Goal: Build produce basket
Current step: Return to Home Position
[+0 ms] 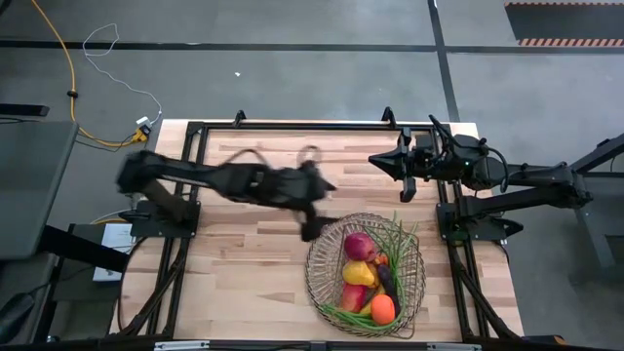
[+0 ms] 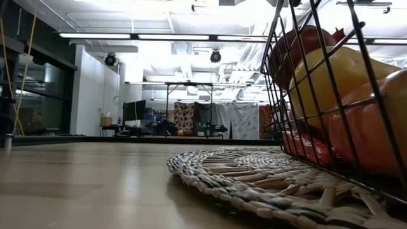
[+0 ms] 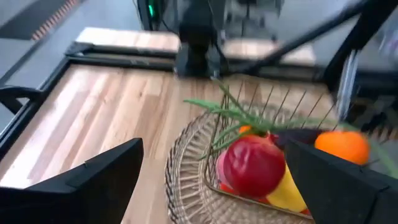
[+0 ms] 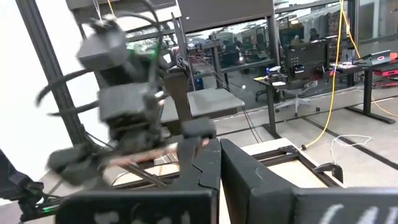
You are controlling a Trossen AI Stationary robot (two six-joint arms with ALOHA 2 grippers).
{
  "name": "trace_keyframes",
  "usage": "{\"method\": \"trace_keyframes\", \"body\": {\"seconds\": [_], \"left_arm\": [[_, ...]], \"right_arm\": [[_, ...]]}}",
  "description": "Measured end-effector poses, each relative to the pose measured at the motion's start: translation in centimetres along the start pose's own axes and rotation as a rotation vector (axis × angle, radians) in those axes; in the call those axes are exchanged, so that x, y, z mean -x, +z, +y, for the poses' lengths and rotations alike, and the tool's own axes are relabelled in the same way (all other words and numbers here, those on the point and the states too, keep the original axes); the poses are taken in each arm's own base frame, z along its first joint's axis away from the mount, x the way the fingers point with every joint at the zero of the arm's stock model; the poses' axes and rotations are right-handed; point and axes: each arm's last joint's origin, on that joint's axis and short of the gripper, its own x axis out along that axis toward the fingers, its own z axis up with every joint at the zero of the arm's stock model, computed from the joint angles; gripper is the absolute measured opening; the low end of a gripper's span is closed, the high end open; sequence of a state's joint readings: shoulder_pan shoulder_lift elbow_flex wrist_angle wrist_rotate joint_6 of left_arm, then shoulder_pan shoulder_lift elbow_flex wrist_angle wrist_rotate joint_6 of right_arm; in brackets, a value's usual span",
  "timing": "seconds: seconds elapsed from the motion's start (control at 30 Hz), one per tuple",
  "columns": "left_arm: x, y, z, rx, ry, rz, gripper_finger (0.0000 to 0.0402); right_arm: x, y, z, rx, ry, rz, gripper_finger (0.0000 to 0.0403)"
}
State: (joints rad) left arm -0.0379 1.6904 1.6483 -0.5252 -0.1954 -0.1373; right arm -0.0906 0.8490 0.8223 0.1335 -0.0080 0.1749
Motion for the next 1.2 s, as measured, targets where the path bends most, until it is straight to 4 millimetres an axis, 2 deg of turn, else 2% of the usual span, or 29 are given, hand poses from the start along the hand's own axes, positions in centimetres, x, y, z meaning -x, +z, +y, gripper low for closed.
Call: {"method": "trace_keyframes", "body": {"seconds": [0.27, 0.47, 0.7, 0.93, 1.07, 1.2], "left_arm": [[7.7, -6.9, 2.7, 0.182, -0.048, -0.303, 0.038], [12.3, -10.3, 4.1, 0.216, -0.022, -0.429, 0.038], [15.9, -12.4, 5.6, 0.208, -0.011, -0.509, 0.038], [18.3, -13.8, 6.3, 0.213, 0.001, -0.474, 0.0376], [19.5, -13.9, 6.5, 0.224, -0.006, -0.516, 0.0348], [20.1, -14.0, 6.7, 0.211, 0.041, -0.542, 0.0295]], "right_arm": [[0.0, 0.1, 0.2, -0.005, 0.062, -0.003, 0.0], [0.0, 0.0, 0.3, -0.051, 0.097, 0.013, 0.0], [0.0, -0.5, 0.3, -0.056, 0.118, 0.066, 0.0], [0.0, -1.3, 0.1, -0.122, 0.096, 0.153, 0.0], [0.0, -1.2, 0.2, -0.114, 0.101, 0.14, 0.0], [0.0, -1.2, 0.2, -0.114, 0.125, 0.143, 0.0]]}}
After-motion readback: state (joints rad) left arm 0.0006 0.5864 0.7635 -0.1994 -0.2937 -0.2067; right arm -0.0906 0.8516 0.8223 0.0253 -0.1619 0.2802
